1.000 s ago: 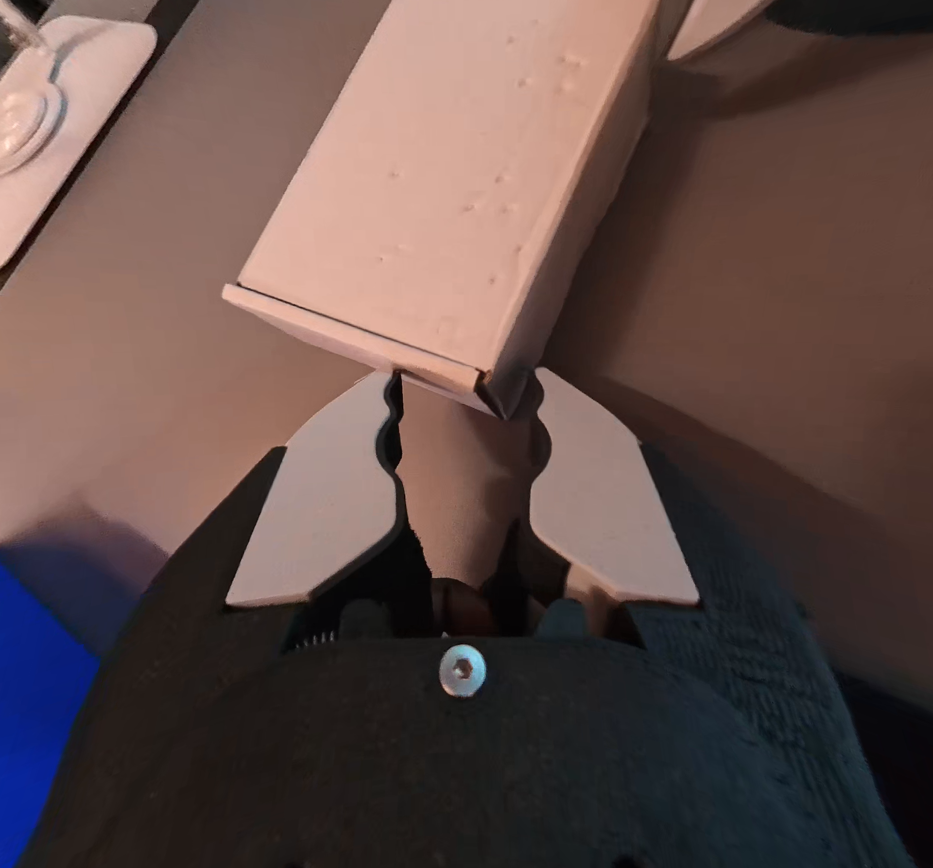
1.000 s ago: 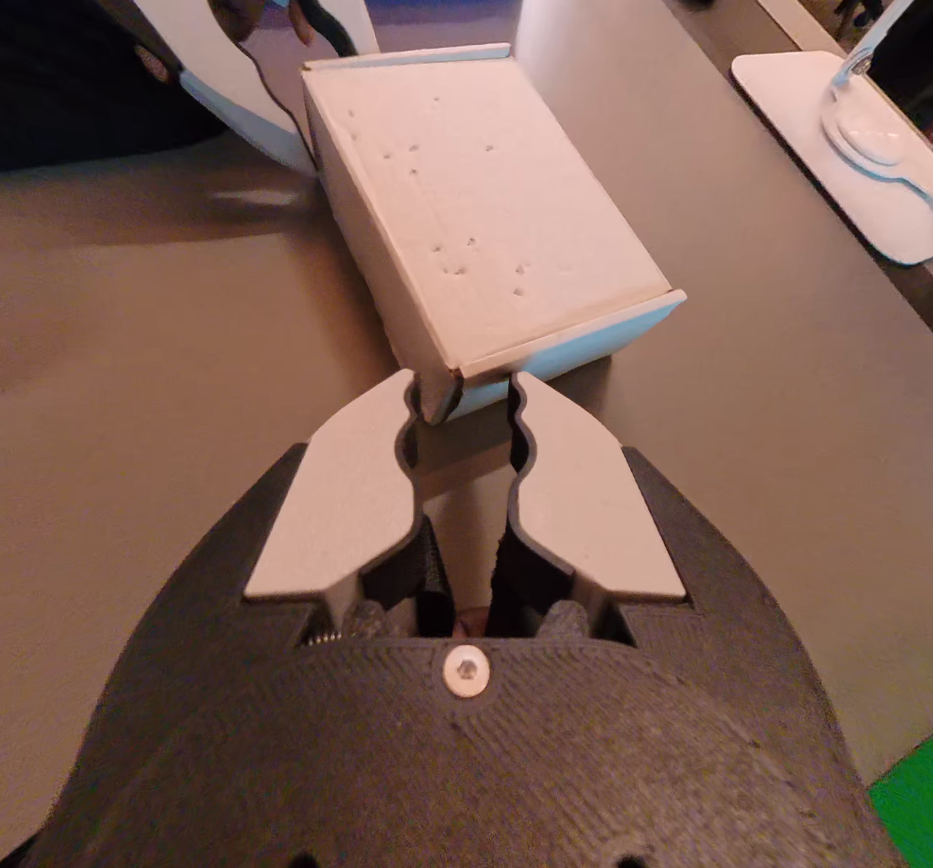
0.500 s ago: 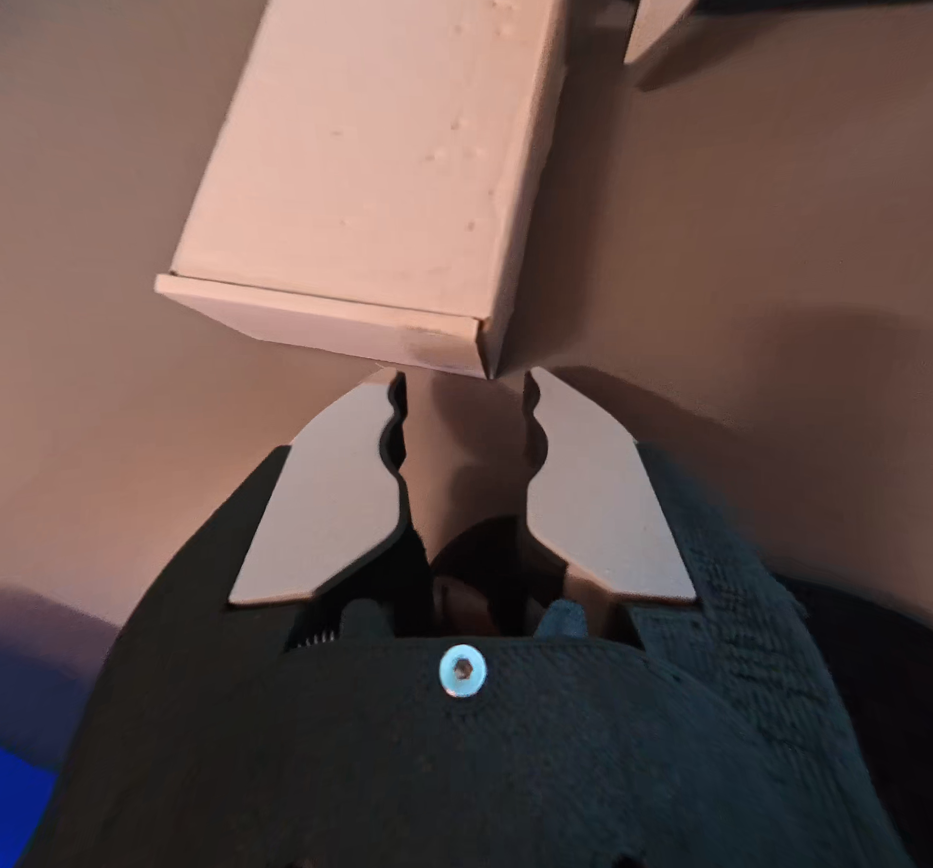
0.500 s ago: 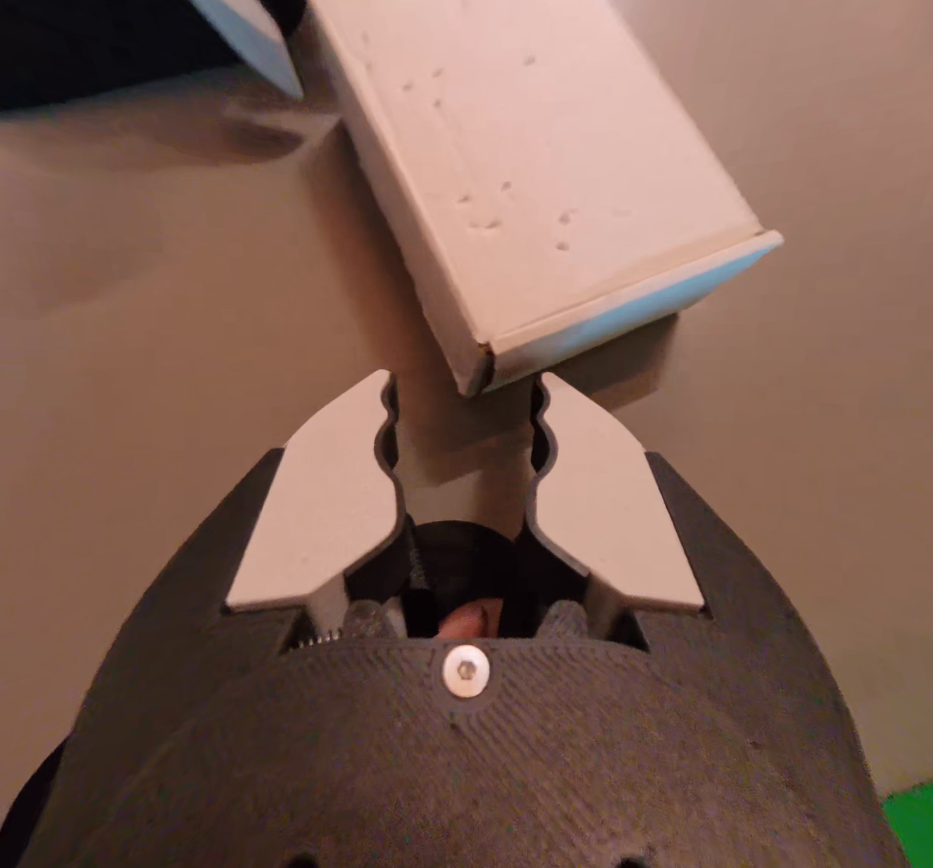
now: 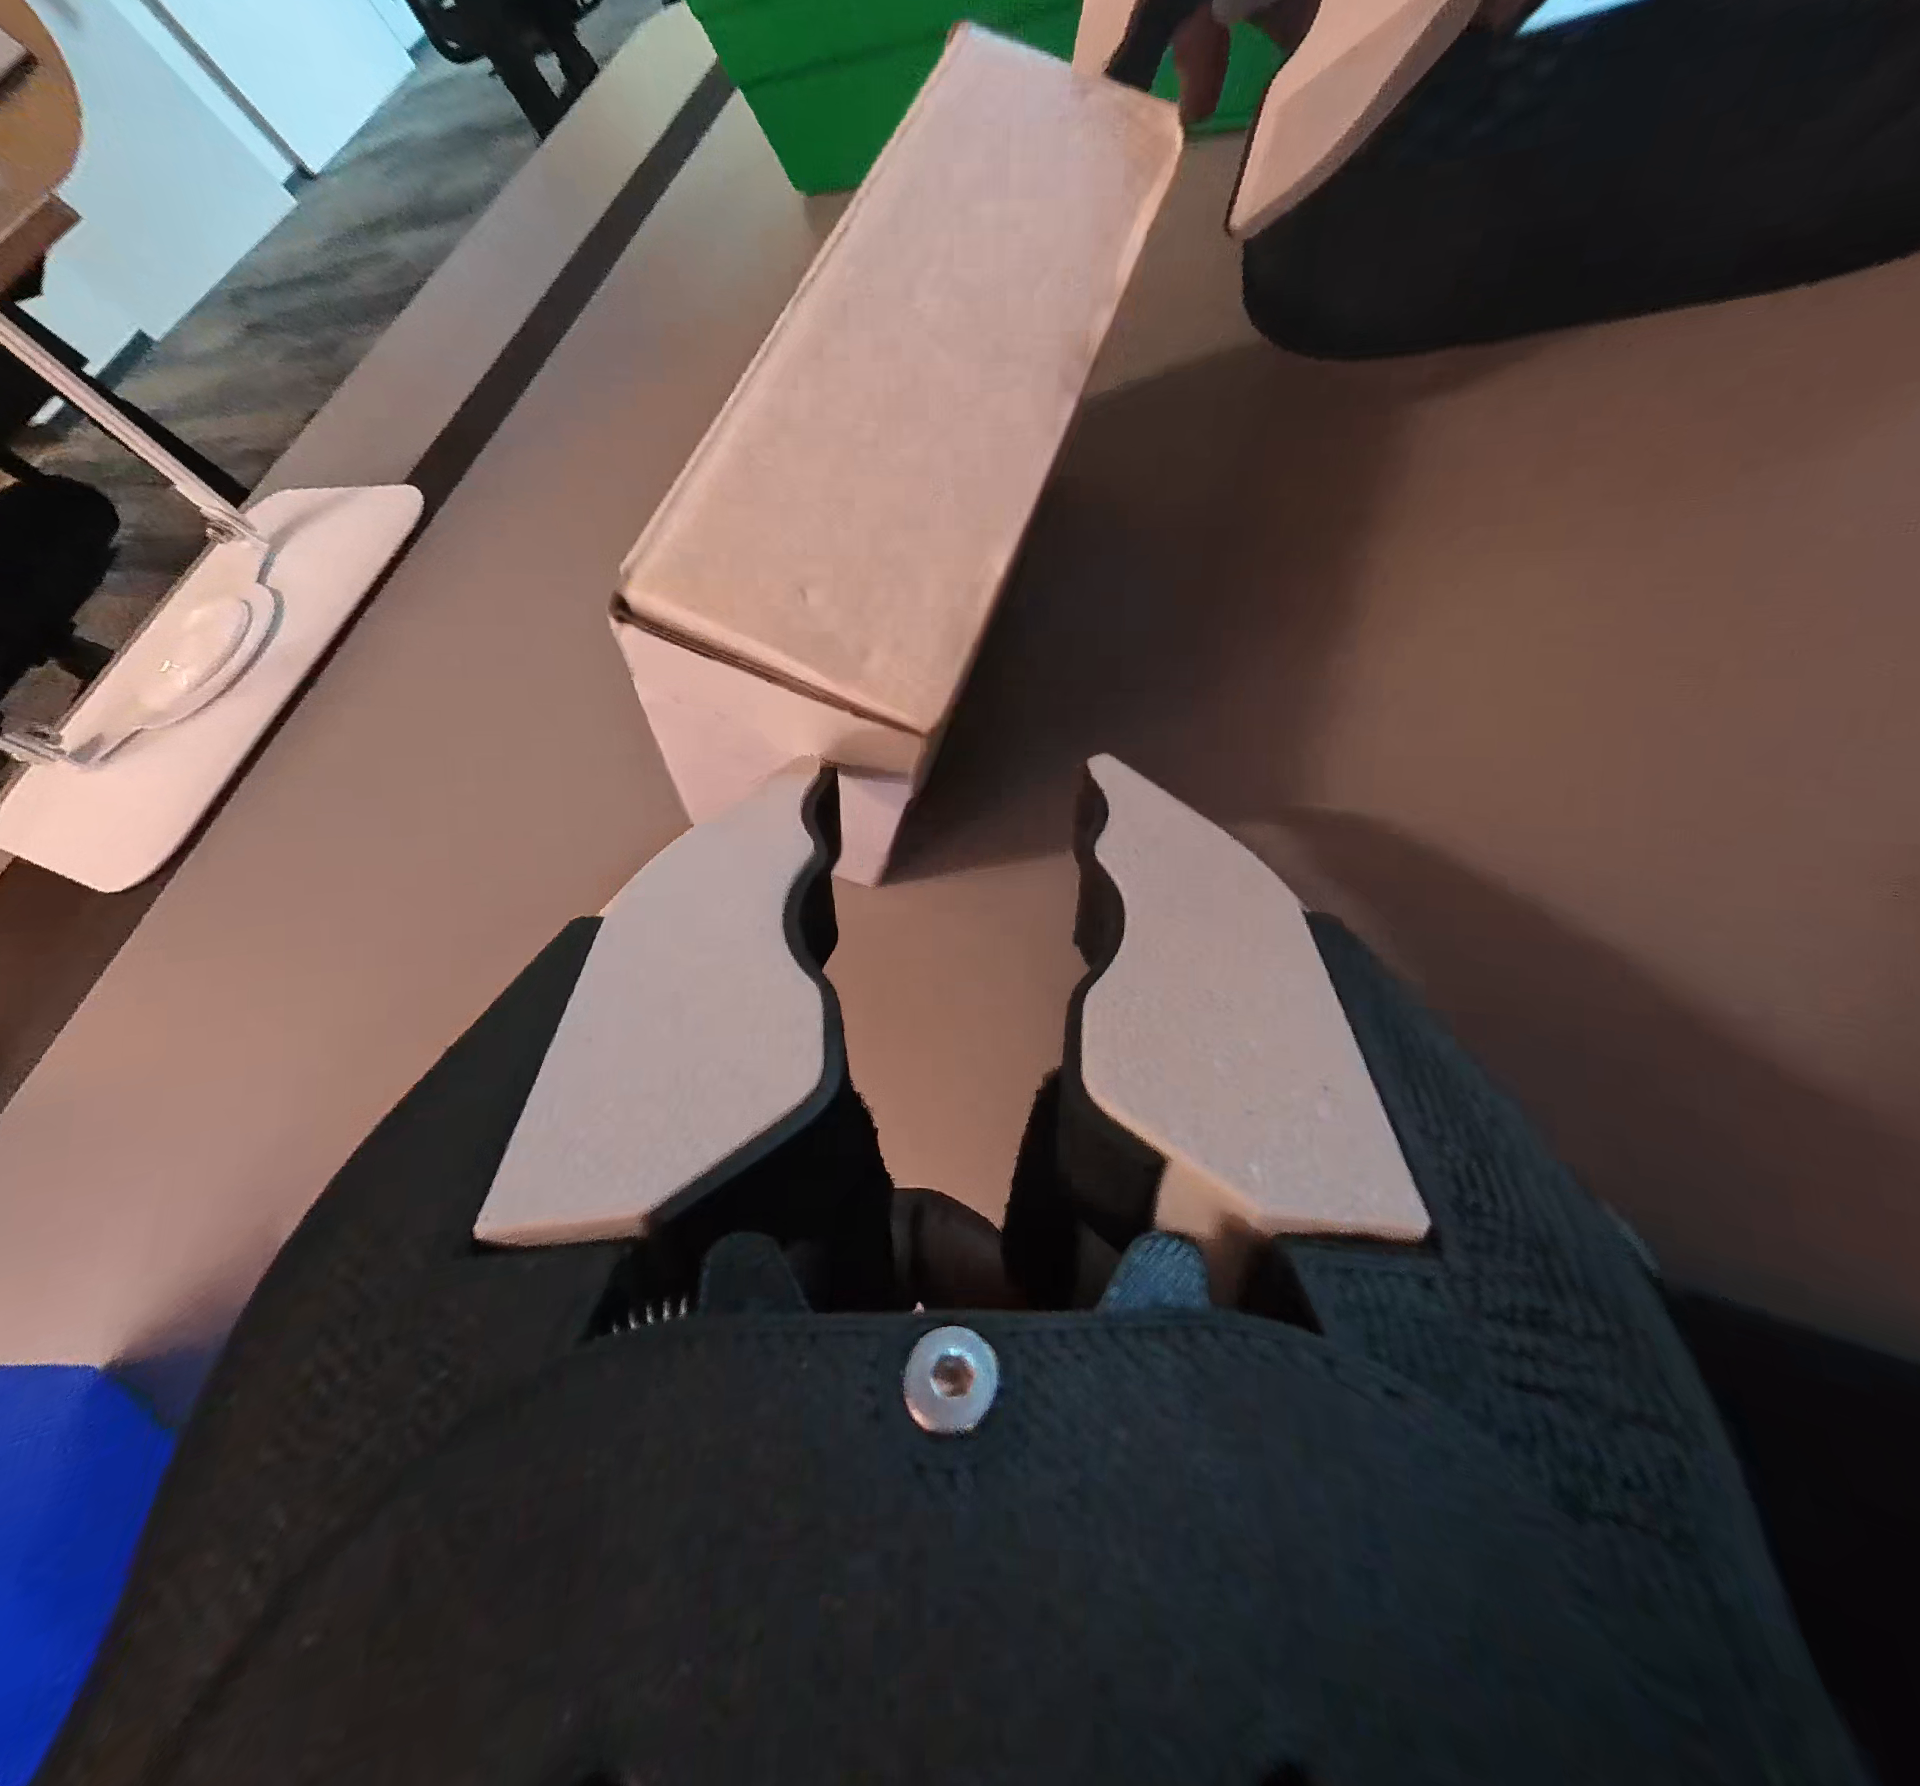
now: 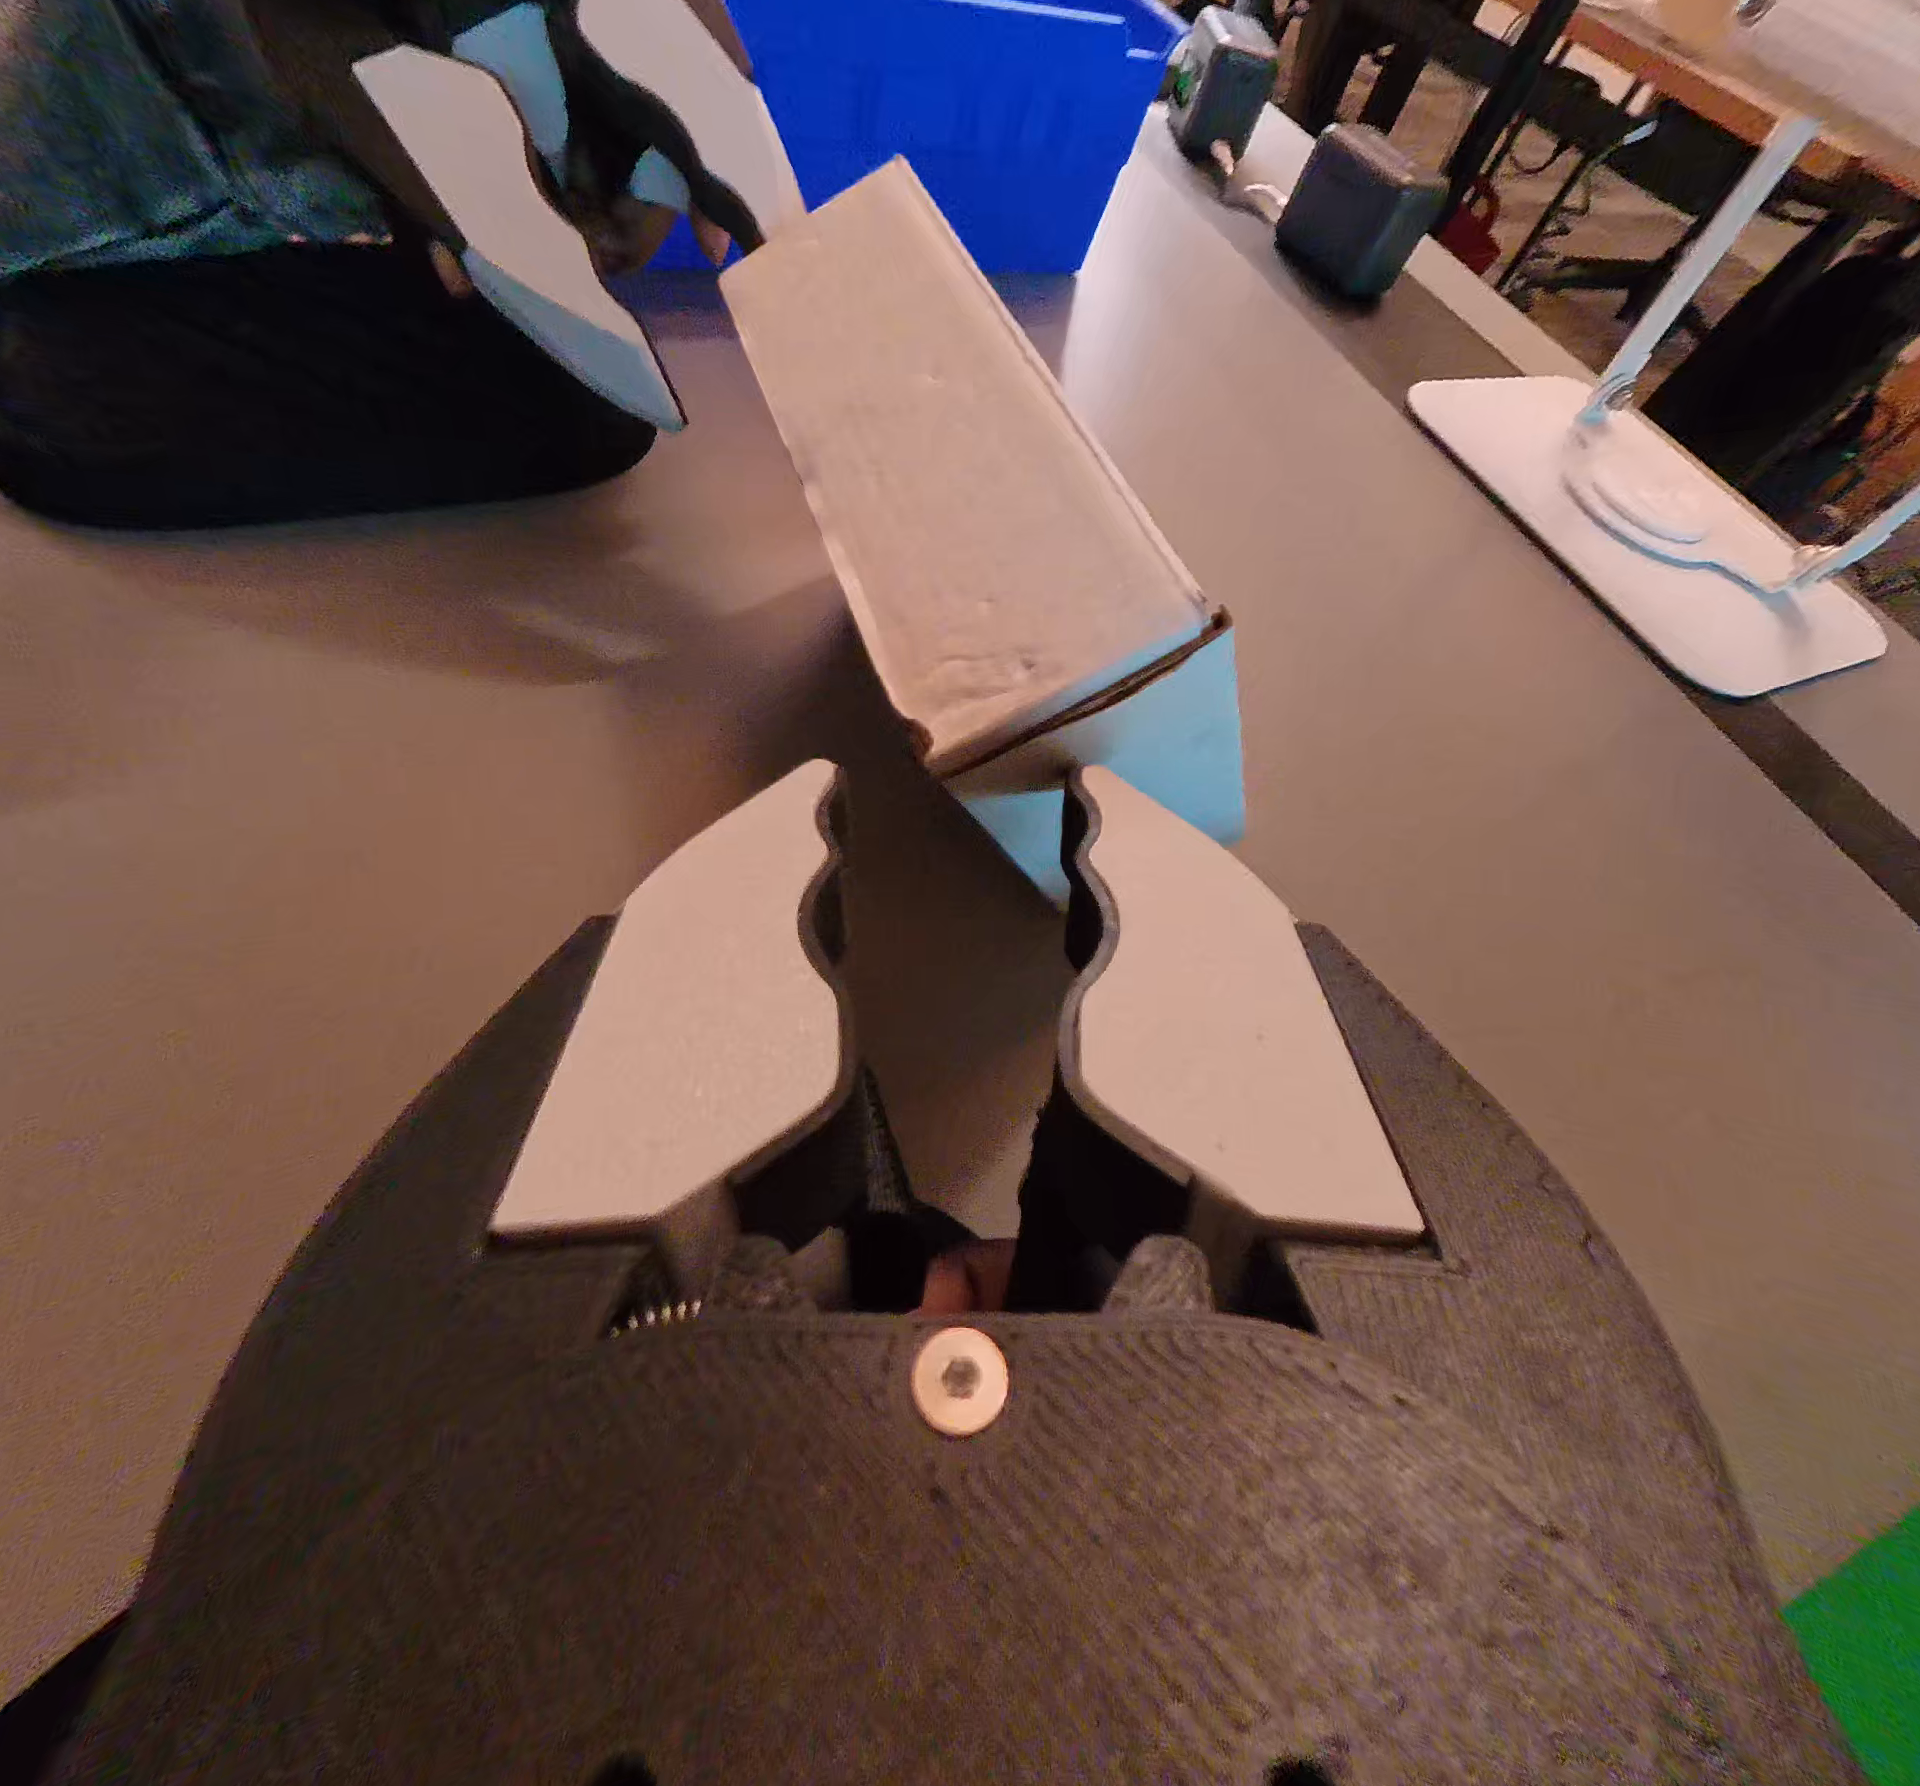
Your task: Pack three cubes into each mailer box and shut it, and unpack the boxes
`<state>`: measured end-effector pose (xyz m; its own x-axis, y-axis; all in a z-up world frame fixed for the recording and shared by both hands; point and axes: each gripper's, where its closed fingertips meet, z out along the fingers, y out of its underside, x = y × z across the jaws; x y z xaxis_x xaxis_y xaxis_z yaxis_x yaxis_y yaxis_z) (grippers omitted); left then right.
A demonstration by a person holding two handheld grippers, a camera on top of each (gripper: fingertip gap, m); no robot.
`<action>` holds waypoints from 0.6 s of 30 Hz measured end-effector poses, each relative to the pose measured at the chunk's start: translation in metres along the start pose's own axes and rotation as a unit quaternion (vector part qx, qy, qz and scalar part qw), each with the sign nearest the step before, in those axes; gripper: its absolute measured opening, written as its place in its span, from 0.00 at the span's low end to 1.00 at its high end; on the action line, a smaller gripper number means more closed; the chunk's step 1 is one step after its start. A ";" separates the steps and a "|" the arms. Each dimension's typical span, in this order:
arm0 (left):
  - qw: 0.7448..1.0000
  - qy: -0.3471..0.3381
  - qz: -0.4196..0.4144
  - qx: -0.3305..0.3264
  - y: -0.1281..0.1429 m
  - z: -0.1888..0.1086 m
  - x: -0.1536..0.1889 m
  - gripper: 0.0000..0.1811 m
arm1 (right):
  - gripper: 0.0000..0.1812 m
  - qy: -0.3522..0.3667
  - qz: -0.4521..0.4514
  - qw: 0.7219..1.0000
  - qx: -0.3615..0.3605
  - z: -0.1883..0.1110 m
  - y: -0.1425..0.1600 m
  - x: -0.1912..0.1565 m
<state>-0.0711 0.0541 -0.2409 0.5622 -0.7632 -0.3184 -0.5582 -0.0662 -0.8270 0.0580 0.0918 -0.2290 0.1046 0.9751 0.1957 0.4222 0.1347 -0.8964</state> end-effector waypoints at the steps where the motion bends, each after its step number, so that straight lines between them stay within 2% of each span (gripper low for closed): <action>1: 1.000 0.001 -0.003 0.008 -0.003 -0.001 0.000 0.24 | 0.22 0.006 0.002 1.000 0.008 -0.001 -0.003 0.002; 10: 0.999 0.016 -0.028 0.027 -0.006 -0.001 0.003 0.24 | 0.21 0.013 0.026 0.999 0.015 -0.001 -0.002 0.007; 11: 0.999 0.016 -0.041 0.032 -0.007 -0.001 0.002 0.27 | 0.21 0.011 0.028 0.999 0.018 -0.001 -0.002 0.007; 14: 0.994 -0.007 -0.087 0.067 -0.015 -0.001 -0.012 0.48 | 0.25 0.006 0.029 0.999 0.037 -0.002 -0.007 0.007; 18: 0.980 -0.021 -0.135 0.145 -0.026 0.002 -0.026 0.67 | 0.30 0.014 0.018 0.998 0.055 -0.001 -0.009 0.009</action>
<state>-0.0695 0.0771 -0.2121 0.6937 -0.7154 -0.0836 -0.1922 -0.0720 -0.9787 0.0565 0.0996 -0.2189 0.1436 0.9746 0.1716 0.3163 0.1191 -0.9412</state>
